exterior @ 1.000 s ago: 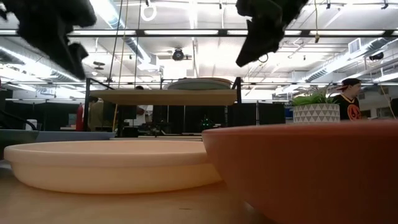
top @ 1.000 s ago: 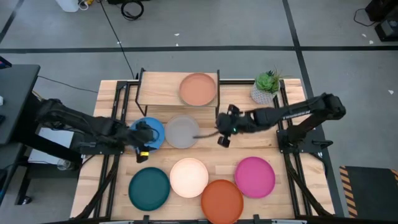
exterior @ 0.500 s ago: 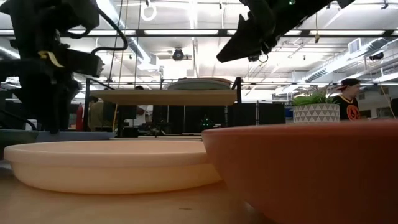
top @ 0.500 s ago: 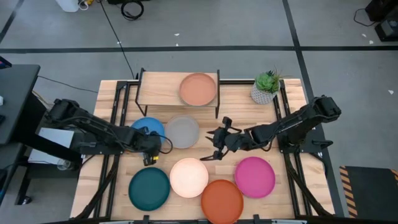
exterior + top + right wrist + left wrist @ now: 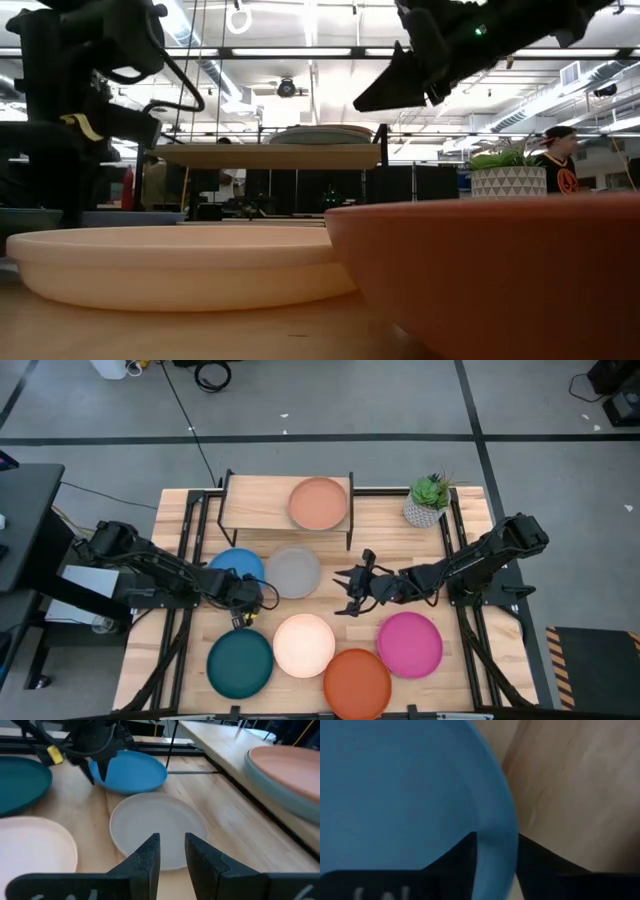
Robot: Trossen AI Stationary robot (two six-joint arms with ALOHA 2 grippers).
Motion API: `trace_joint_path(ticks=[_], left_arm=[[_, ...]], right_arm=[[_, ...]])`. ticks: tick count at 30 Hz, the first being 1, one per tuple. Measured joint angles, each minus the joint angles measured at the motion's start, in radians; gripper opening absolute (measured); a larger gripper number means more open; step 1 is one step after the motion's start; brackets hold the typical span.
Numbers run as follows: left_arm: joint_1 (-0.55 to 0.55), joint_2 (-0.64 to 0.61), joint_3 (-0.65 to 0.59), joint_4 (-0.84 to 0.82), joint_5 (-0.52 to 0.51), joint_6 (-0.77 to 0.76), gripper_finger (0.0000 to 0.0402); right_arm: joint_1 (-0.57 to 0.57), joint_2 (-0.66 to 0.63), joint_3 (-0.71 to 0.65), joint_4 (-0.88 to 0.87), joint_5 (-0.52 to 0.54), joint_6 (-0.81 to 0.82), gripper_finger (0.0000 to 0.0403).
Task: Place and stack plates onto a shelf
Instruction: Put the blue plate on the shelf
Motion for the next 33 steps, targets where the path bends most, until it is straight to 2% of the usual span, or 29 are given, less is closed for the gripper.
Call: trace_joint_path(ticks=[8, 14, 20, 23, 26, 33], left_arm=[[0.000, 0.005, 0.036, -0.052, 0.031, -0.024, 0.0016], [0.000, 0.006, 0.178, -0.189, 0.057, -0.004, 0.0014], [-0.008, 0.007, 0.391, -0.324, 0.108, 0.050, 0.0014], [-0.008, 0.007, 0.509, -0.363, 0.100, 0.094, 0.0014], [-0.007, 0.007, 0.628, -0.413, 0.030, 0.135, 0.0015], [0.012, 0.006, 0.845, -0.580, -0.288, 0.191, 0.0015]], right_arm=[[0.004, 0.000, -0.030, 0.016, -0.003, 0.036, 0.0096], [0.019, 0.000, -0.063, 0.057, -0.002, 0.036, 0.0096], [0.039, 0.000, -0.088, 0.068, 0.003, 0.059, 0.0096], [0.049, 0.000, -0.108, 0.090, 0.006, 0.064, 0.0096], [0.059, 0.000, -0.142, 0.138, 0.007, 0.064, 0.0096], [0.060, -0.002, -0.173, 0.187, 0.020, 0.055, 0.0096]])
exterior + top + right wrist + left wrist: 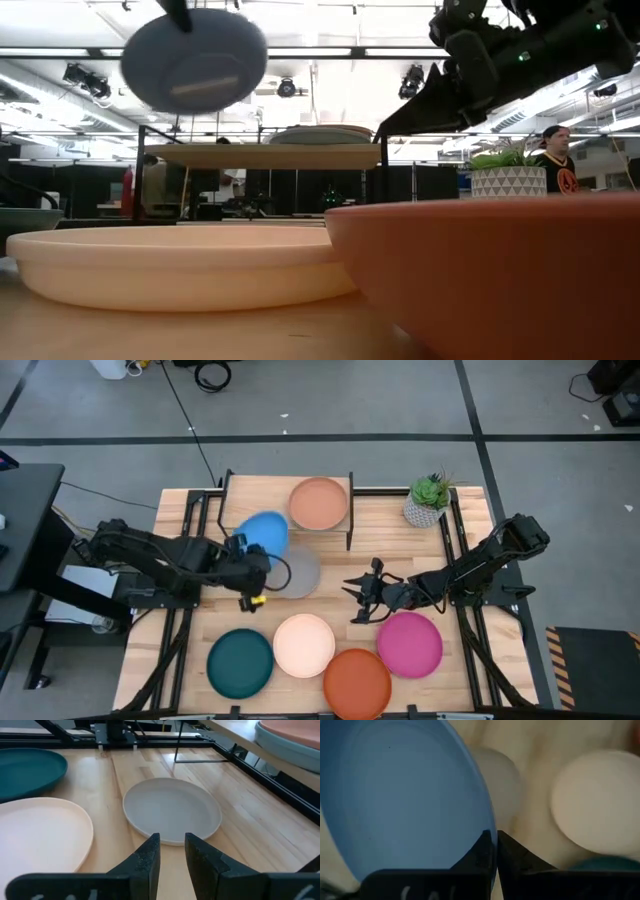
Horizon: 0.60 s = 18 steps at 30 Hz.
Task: Place and stack plates onto a shelf
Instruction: Put the blue plate on the shelf
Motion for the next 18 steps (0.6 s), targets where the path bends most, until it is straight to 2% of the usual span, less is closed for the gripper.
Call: trace_joint_path(ticks=[4, 11, 15, 18], left_arm=[[0.085, 0.000, 0.022, 0.008, -0.023, 0.095, 0.0015], [0.303, 0.020, 0.022, 0.059, -0.045, 0.303, 0.0015], [0.406, 0.025, 0.017, 0.112, 0.007, 0.392, 0.0015], [0.469, 0.029, -0.036, 0.136, 0.016, 0.424, 0.0015]], right_arm=[[0.000, 0.000, 0.000, 0.001, 0.012, -0.001, 0.0096], [0.009, 0.001, 0.000, 0.007, 0.008, 0.009, 0.0096], [0.017, 0.002, 0.000, 0.005, 0.009, 0.009, 0.0096], [0.025, 0.002, 0.000, 0.002, 0.012, 0.006, 0.0096]])
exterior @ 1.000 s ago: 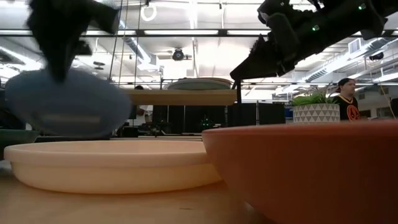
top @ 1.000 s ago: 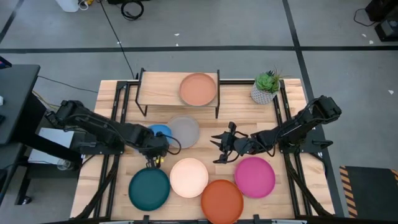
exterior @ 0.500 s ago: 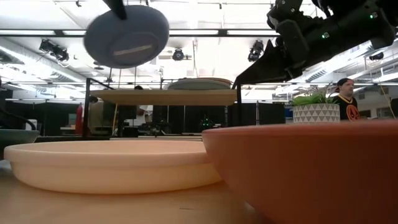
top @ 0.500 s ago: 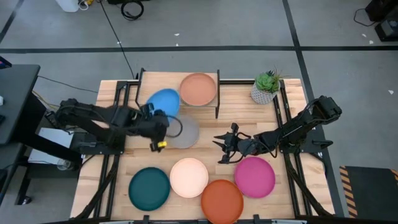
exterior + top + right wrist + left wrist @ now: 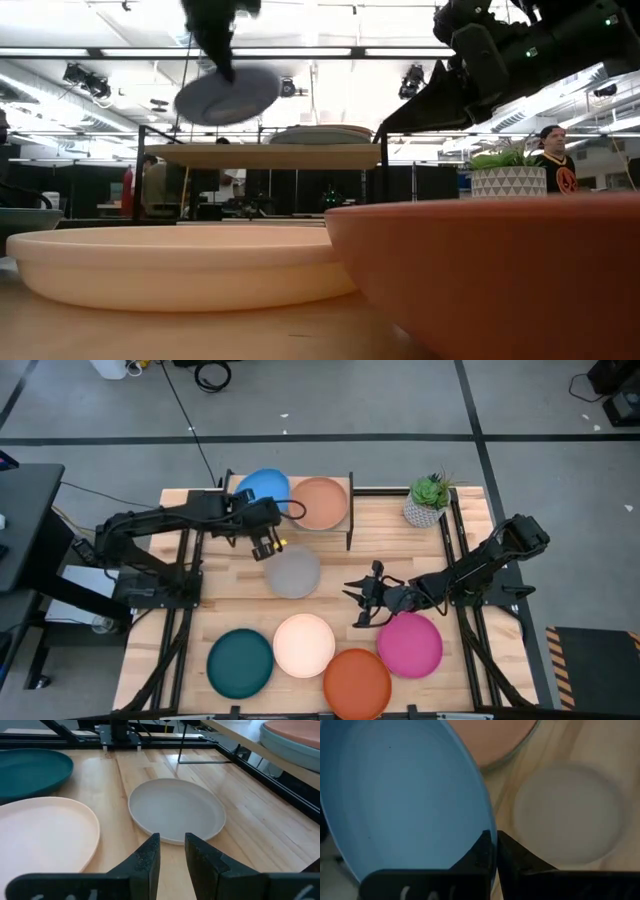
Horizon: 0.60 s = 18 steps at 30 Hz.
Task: Place and stack plates onto a shelf
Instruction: Put the blue plate on the shelf
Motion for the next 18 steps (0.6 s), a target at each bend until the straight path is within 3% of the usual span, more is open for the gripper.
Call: trace_joint_path(ticks=[7, 12, 18], left_arm=[[0.059, 0.001, -0.105, -0.024, 0.014, 0.052, 0.0016], [0.069, 0.000, -0.118, -0.029, 0.079, 0.101, 0.0016], [0.069, 0.000, -0.119, -0.032, 0.063, 0.113, 0.0032]], right_arm=[[0.005, 0.000, 0.000, 0.005, 0.001, -0.005, 0.0096], [0.004, 0.000, 0.000, 0.006, 0.001, -0.005, 0.0096], [0.004, 0.000, 0.000, 0.009, 0.000, -0.005, 0.0096]])
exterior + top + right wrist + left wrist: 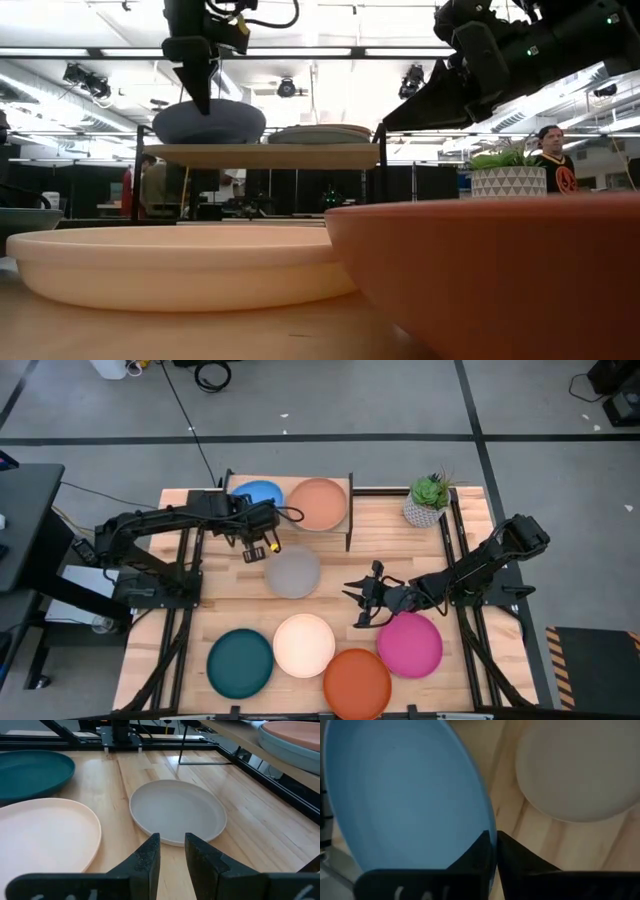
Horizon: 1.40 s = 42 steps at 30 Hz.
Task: Place and stack plates onto a shelf
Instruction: Put the blue plate on the shelf, then stack the dark blue plate on top of the blue plate on the shelf
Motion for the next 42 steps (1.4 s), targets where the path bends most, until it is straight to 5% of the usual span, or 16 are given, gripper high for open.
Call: trace_joint_path(ticks=[12, 22, 32, 42], left_arm=[[-0.012, 0.000, 0.026, 0.017, -0.040, 0.012, 0.0151], [-0.251, -0.012, 0.160, 0.033, 0.116, 0.004, 0.0166], [-0.558, 0.044, -0.113, 0.094, 0.268, -0.389, 0.0166], [-0.690, 0.087, -0.337, 0.356, 0.424, -0.627, 0.0166]], right_arm=[[0.000, 0.000, 0.000, 0.000, 0.000, -0.003, 0.0096], [0.000, 0.001, -0.010, 0.004, 0.019, -0.004, 0.0096], [-0.001, 0.001, -0.010, 0.012, 0.018, -0.014, 0.0096], [-0.003, 0.001, -0.010, 0.031, 0.017, -0.020, 0.0096]])
